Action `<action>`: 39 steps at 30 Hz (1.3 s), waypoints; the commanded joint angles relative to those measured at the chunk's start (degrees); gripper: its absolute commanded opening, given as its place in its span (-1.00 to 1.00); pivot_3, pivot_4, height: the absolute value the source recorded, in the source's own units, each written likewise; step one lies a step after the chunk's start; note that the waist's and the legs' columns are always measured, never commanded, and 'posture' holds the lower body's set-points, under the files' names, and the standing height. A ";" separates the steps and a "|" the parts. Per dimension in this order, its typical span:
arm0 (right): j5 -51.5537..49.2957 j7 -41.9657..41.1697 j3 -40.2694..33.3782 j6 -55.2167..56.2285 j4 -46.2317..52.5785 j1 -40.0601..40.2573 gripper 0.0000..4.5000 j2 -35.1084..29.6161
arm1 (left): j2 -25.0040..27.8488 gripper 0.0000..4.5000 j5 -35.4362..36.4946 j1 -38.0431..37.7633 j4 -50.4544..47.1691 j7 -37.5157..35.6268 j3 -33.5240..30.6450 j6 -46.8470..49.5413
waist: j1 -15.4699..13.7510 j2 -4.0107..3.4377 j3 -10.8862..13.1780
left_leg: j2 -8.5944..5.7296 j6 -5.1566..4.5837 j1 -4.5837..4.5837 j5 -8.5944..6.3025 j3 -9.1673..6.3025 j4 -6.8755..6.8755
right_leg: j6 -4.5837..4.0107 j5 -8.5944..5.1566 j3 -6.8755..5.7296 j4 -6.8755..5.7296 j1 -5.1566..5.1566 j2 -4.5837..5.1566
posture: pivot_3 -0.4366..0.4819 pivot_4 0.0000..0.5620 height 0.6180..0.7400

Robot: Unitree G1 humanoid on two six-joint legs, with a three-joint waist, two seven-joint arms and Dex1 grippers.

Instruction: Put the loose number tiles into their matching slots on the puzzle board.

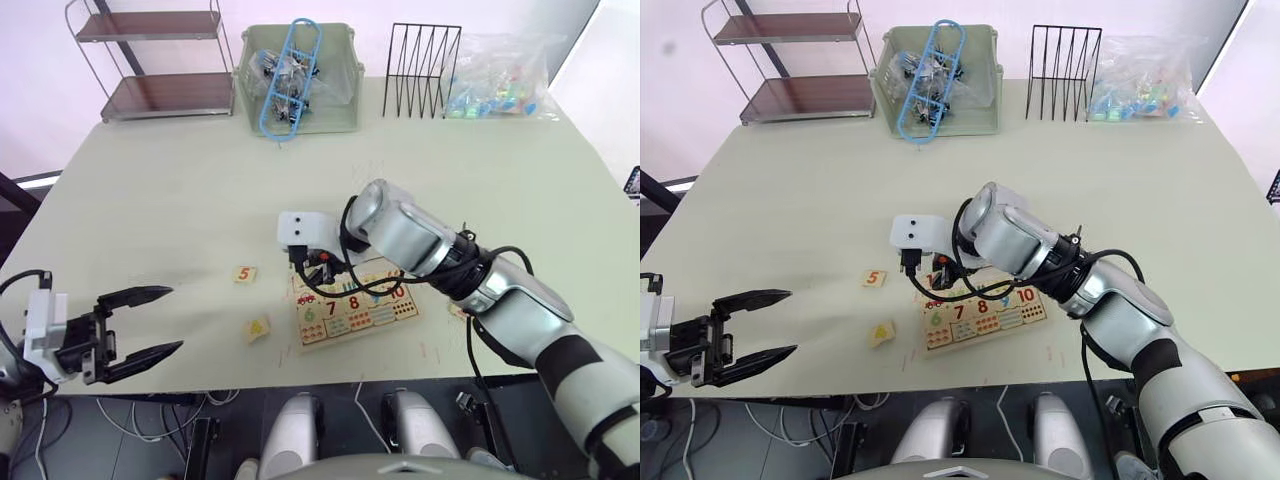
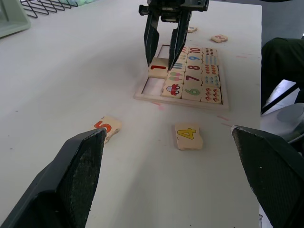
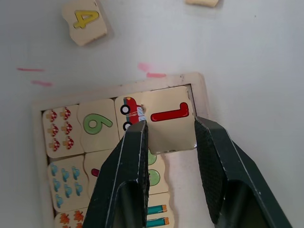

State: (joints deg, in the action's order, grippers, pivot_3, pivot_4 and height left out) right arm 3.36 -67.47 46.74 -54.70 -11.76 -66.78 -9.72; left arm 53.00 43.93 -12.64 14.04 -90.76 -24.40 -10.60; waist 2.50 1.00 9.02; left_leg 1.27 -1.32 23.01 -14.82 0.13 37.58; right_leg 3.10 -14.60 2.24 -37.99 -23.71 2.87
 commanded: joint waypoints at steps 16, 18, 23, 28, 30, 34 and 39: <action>3.99 0.15 1.75 8.49 -7.46 -1.68 -0.61 3.59 | -1.56 1.00 -1.13 0.10 -3.49 -1.71 -3.41 2.01 | 0.08 -0.03 0.02 | 0.01 0.01 0.00 0.00 -0.04 -0.01 | -0.01 0.01 -0.02 -0.01 0.00 0.00 | -0.05 -0.47 1.00; 3.92 -0.02 1.52 8.48 -7.68 -1.65 -0.61 3.91 | -1.65 1.00 -1.21 0.15 -3.54 -1.71 -3.51 2.11 | 0.09 -0.03 0.02 | 0.01 0.01 -0.01 0.00 -0.05 -0.01 | -0.02 0.01 -0.03 -0.01 -0.01 0.00 | -0.05 -0.47 1.00; 3.85 0.09 0.92 8.51 -8.69 -1.54 -0.61 4.71 | -1.97 1.00 -1.42 0.29 -3.86 -1.68 -3.93 2.55 | 0.15 -0.04 0.02 | 0.02 0.02 -0.02 0.01 -0.07 -0.01 | -0.04 0.02 -0.04 -0.01 -0.01 -0.01 | -0.05 -0.47 1.00; 4.22 0.27 0.86 9.18 -9.77 -1.34 -0.61 5.11 | -2.16 1.00 -1.70 0.51 -3.85 -1.72 -4.09 2.83 | 0.37 -0.05 0.03 | 0.02 0.03 -0.03 0.01 -0.08 -0.01 | -0.06 0.03 -0.04 -0.02 0.00 -0.02 | -0.05 -0.47 1.00; 4.28 0.38 0.81 9.44 -9.96 -1.20 -0.61 5.47 | -2.25 1.00 -1.79 0.59 -3.94 -1.72 -4.10 2.93 | 0.64 -0.05 0.03 | 0.03 0.04 -0.04 0.02 -0.10 -0.01 | -0.07 0.04 -0.05 -0.02 0.00 -0.02 | -0.05 -0.47 1.00; 4.29 0.36 0.72 9.70 -9.97 -0.87 -0.61 6.18 | -2.38 1.00 -1.90 0.79 -4.13 -1.70 -4.03 3.06 | 1.30 -0.10 0.06 | 0.03 0.06 -0.04 0.03 -0.14 -0.01 | -0.09 0.05 -0.07 -0.03 0.00 -0.02 | -0.05 -0.47 1.00; 4.52 0.36 0.53 10.35 -10.22 -0.64 -0.61 6.38 | -2.37 1.00 -2.02 1.10 -3.91 -1.73 -3.93 3.06 | 1.53 -0.11 0.07 | 0.04 0.07 -0.05 0.04 -0.18 -0.07 | -0.11 0.06 -0.08 -0.02 0.00 -0.01 | -0.05 -0.47 1.00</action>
State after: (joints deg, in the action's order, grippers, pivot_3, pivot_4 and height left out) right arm 7.54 -67.22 48.20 -44.98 -22.49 -67.24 -4.12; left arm 50.43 41.77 -11.56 11.27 -90.76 -26.48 -7.72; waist 4.03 0.89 9.09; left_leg 1.32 -1.24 22.96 -14.78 -0.05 37.50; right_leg 2.99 -14.54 2.16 -38.02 -23.71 2.86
